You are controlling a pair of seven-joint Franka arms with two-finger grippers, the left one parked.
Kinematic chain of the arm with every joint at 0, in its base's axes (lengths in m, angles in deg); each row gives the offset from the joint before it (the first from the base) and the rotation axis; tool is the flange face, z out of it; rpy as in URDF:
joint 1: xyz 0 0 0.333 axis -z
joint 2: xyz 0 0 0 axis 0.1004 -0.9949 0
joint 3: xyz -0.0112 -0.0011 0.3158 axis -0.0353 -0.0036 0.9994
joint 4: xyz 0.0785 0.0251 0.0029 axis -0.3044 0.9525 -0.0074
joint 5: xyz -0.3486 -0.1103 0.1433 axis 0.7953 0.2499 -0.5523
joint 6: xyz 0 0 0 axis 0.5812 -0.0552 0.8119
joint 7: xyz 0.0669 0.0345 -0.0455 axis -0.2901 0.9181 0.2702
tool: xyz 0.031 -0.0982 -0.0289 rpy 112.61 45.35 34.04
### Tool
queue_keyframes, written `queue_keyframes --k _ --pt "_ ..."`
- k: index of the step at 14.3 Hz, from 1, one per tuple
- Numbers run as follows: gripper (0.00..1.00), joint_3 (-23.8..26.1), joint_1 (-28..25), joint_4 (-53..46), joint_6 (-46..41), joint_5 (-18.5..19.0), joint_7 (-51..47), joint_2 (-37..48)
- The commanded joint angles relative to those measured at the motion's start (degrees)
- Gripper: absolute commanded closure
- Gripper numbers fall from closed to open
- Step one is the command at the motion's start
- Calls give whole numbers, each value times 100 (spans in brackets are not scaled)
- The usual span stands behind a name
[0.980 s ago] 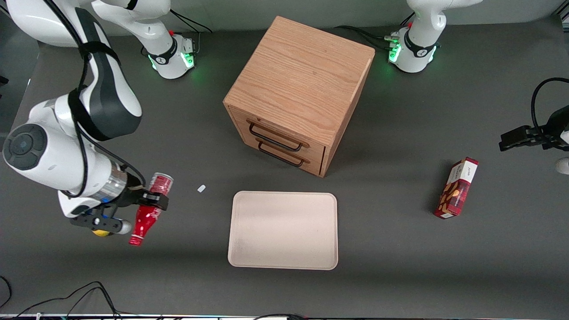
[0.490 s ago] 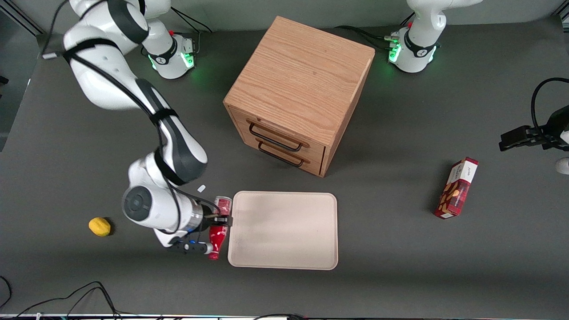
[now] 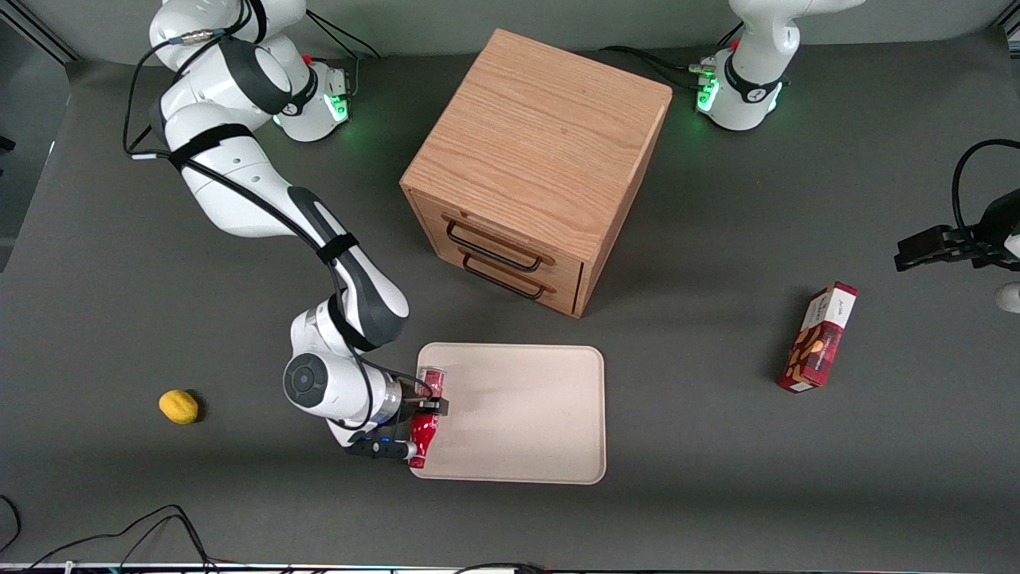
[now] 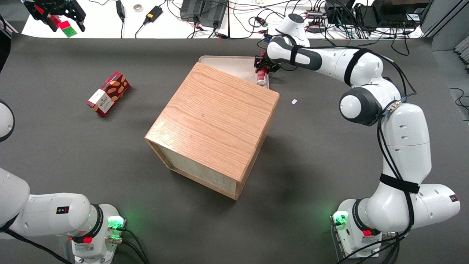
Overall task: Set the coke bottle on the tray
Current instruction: 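Lower the bottle onto the tray and open the right gripper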
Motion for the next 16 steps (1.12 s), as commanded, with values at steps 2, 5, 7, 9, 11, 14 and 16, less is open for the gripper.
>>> queue_keyframes --k 2,5,7,9,11,14,16 --pt "100 40 -17 -238 35 20 -136 -124" --pt "46 31 -26 -238 35 29 -136 -124" --pt "0 23 -26 -247 70 47 -136 -115" --pt "0 14 -26 -238 70 56 -136 -106" --pt "0 14 -26 -221 70 64 -127 -106" --pt "0 -12 -26 -168 88 73 -127 -115" --pt "0 -13 -26 -106 114 73 -127 -89"
